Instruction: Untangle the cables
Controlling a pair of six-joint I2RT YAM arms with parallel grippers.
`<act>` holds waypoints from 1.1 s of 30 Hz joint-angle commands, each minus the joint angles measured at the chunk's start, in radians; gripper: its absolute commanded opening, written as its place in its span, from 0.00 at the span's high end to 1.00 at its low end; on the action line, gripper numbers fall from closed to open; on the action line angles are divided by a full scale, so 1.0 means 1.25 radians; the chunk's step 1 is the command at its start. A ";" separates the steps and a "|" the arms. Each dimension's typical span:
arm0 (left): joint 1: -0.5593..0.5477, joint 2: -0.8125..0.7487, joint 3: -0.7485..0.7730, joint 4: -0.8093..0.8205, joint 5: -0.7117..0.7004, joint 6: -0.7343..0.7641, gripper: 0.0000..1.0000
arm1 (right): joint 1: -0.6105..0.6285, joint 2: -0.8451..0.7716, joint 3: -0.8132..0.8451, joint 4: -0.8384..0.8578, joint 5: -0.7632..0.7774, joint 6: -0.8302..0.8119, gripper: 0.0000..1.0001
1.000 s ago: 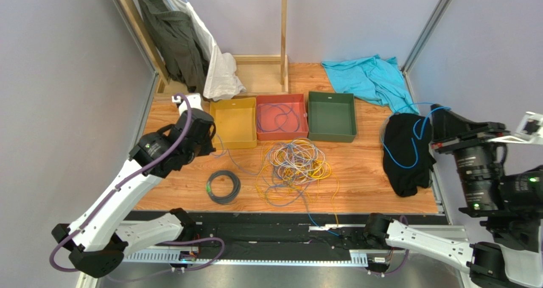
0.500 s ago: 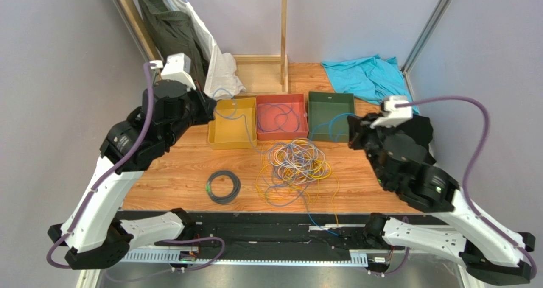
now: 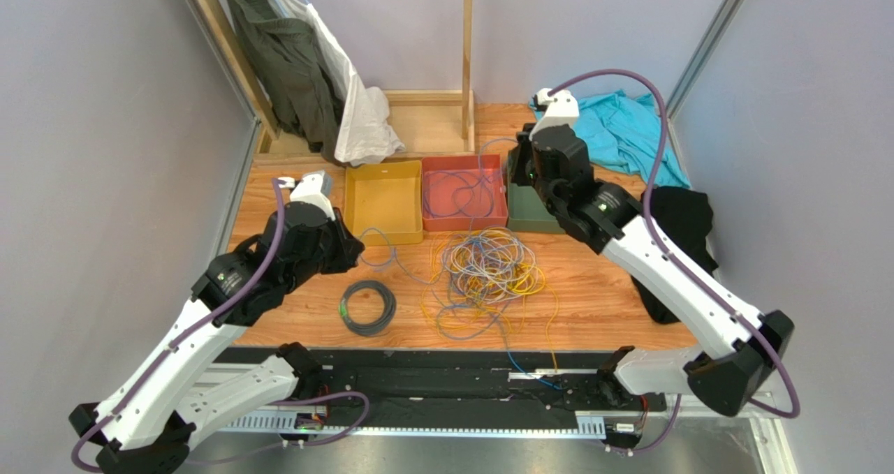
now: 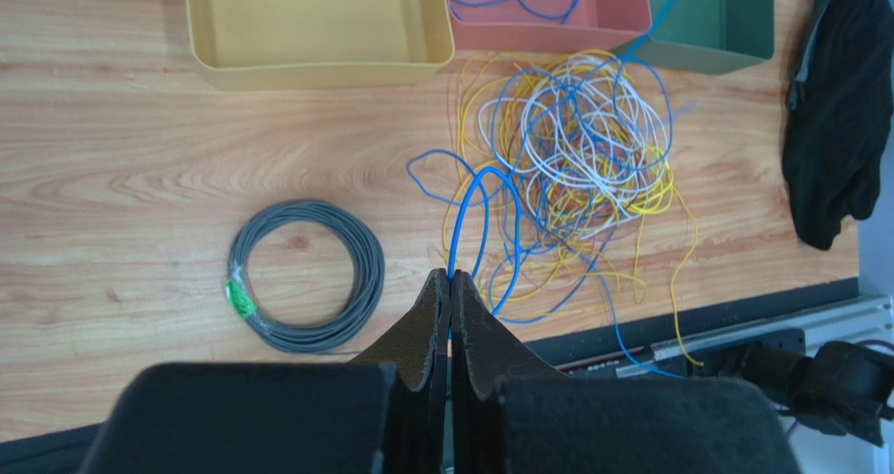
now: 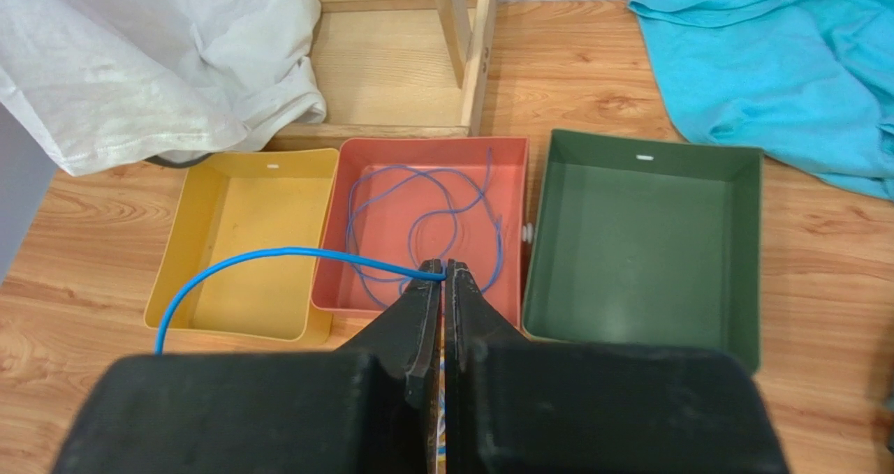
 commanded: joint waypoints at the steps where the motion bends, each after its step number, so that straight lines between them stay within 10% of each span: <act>1: 0.001 -0.001 -0.028 0.054 0.044 -0.017 1.00 | -0.023 0.074 0.058 0.099 -0.062 0.002 1.00; 22: 0.001 -0.038 -0.088 0.055 0.041 -0.012 1.00 | -0.073 0.341 0.278 0.170 -0.096 -0.085 1.00; 33: 0.001 -0.015 -0.115 0.076 0.055 -0.015 1.00 | -0.072 0.392 0.090 0.263 -0.121 -0.060 1.00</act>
